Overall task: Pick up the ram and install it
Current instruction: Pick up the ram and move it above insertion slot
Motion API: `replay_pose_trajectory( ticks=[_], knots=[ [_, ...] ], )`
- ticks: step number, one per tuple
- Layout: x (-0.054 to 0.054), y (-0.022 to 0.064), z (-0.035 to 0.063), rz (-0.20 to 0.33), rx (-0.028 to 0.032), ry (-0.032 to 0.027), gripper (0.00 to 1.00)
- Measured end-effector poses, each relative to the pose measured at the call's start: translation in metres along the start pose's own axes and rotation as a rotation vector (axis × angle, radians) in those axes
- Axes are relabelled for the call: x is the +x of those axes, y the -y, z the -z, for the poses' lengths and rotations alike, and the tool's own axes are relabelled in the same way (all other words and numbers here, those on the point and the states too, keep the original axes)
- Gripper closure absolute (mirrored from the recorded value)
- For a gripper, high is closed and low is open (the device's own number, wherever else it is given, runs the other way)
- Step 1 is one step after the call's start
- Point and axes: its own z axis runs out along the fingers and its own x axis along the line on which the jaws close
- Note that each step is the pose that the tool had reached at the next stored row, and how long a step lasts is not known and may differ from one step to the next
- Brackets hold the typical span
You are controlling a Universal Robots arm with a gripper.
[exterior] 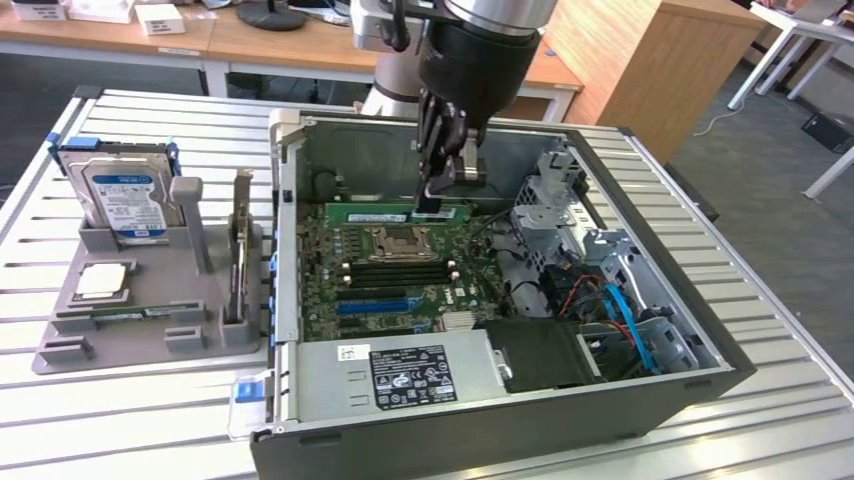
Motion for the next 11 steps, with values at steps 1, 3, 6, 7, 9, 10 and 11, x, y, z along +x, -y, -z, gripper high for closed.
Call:
replay_pose_trajectory(
  ticks=[1, 3, 6, 7, 9, 10, 11],
  knots=[
    [0.0, 0.0019, 0.0, 0.0, 0.0, 0.0001, 0.89],
    [0.0, 0.0058, 0.0002, 0.0, -0.0002, 0.0, 0.89],
    [0.0, 0.0116, 0.0004, 0.0, -0.0007, 0.0001, 0.89],
    [0.0, 0.0133, 0.0004, 0.0, -0.0009, 0.0001, 0.89],
    [0.0, 0.0171, 0.0006, 0.0, -0.0012, 0.0001, 0.89],
    [0.0, 0.0193, 0.0007, 0.0, -0.0015, 0.0, 0.89],
    [0.0, 0.0216, 0.0007, 0.0, -0.0016, 0.0001, 0.89]
  ],
)
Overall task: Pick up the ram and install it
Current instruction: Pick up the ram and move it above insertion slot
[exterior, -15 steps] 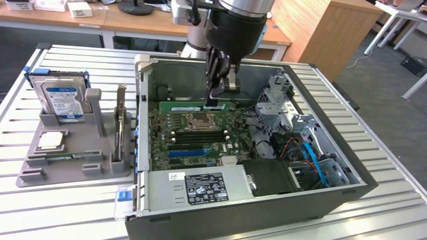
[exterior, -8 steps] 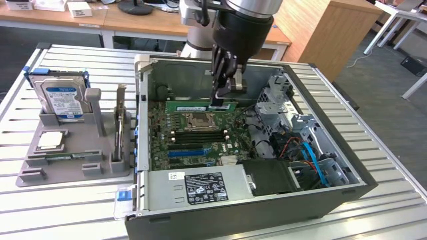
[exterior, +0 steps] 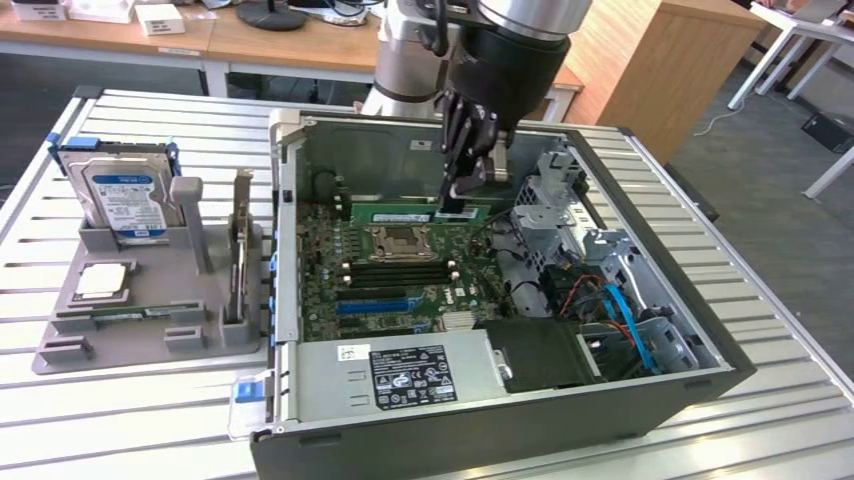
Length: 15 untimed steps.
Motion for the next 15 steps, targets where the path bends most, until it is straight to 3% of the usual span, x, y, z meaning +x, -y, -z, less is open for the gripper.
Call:
replay_pose_trajectory(
  ticks=[4, 15],
  knots=[
    [0.0, 0.0073, 0.0004, 0.0, -0.0008, -0.0002, 0.89],
    [-0.0049, 0.0076, -0.0007, 0.0, -0.0007, -0.0001, 0.89]
  ],
)
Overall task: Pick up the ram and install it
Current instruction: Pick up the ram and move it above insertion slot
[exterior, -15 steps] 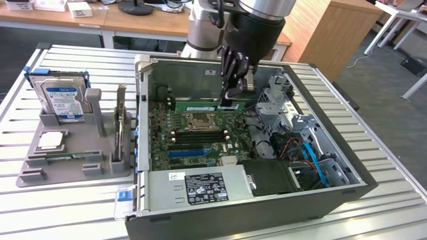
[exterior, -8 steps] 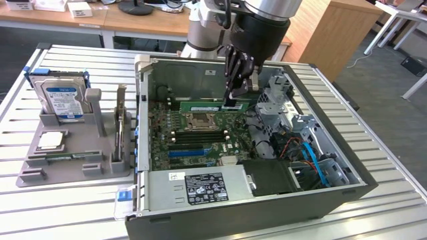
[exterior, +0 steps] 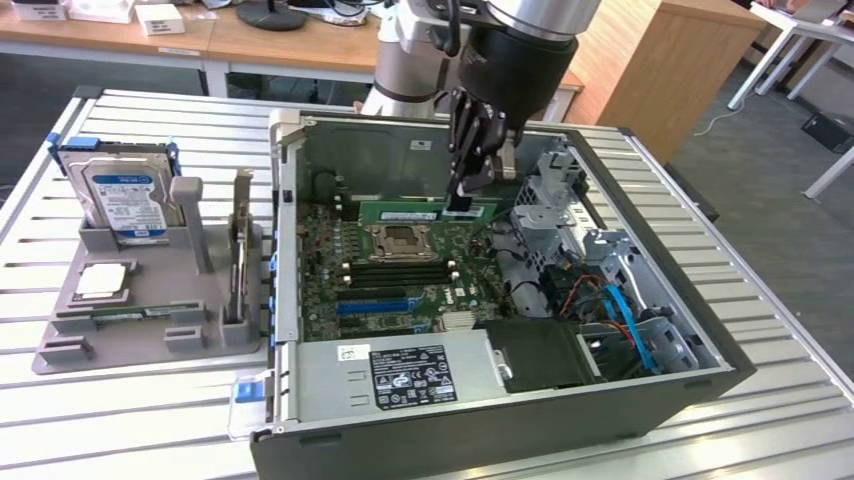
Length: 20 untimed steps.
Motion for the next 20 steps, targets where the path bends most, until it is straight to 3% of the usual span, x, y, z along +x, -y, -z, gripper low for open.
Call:
replay_pose_trajectory(
  ticks=[20],
  knots=[
    [-0.021, 0.0, -0.0037, 0.0, 0.0, 0.0017, 0.89]
  ],
)
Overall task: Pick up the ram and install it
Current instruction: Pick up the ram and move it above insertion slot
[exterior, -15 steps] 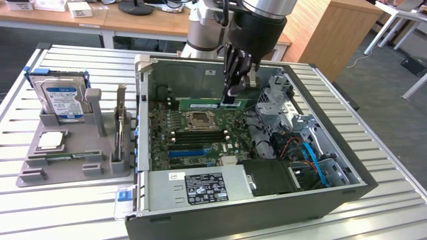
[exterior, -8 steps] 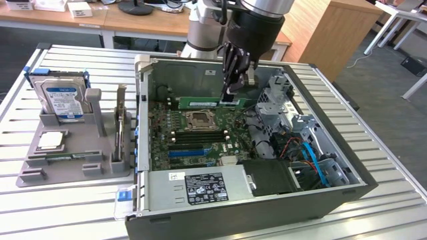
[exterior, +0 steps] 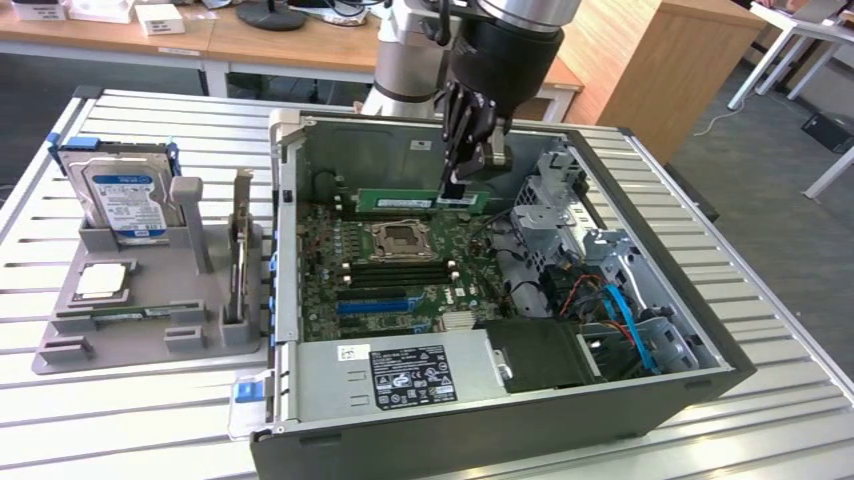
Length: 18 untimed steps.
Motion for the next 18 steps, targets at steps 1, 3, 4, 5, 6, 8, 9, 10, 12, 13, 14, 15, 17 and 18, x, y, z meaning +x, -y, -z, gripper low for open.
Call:
replay_pose_trajectory(
  ticks=[1, 3, 4, 5, 6, 8, 9, 10, 12, 13, 14, 15, 17, 18],
  knots=[
    [-0.001, 0.0, -0.0002, 0.0, -0.0001, 0.0004, 0.89],
    [-0.004, 0.0, -0.0006, 0.0, 0.0, 0.0008, 0.89],
    [-0.005, 0.0, -0.0008, 0.0, 0.0, 0.0011, 0.89],
    [-0.006, 0.0, -0.0011, 0.0, 0.0, 0.0014, 0.89],
    [-0.008, 0.0, -0.0013, 0.0, 0.0, 0.0017, 0.89],
    [-0.01, 0.0, -0.0016, 0.0, 0.0, 0.002, 0.89],
    [-0.011, 0.0, -0.0017, 0.0, 0.0, 0.0021, 0.89],
    [-0.012, 0.0, -0.0018, 0.0, 0.0, 0.0021, 0.89],
    [-0.014, 0.0, -0.0021, 0.0, -0.0001, 0.0022, 0.89],
    [-0.015, 0.0, -0.0023, 0.0, -0.0001, 0.0024, 0.89],
    [-0.016, 0.0, -0.0024, 0.0, 0.0, 0.0024, 0.89],
    [-0.016, 0.0, -0.0025, 0.0, 0.0, 0.0024, 0.89],
    [-0.018, 0.0, -0.0027, 0.0, 0.0, 0.0025, 0.89],
    [-0.018, 0.0001, -0.0027, 0.0, -0.0001, 0.0025, 0.89]
  ],
)
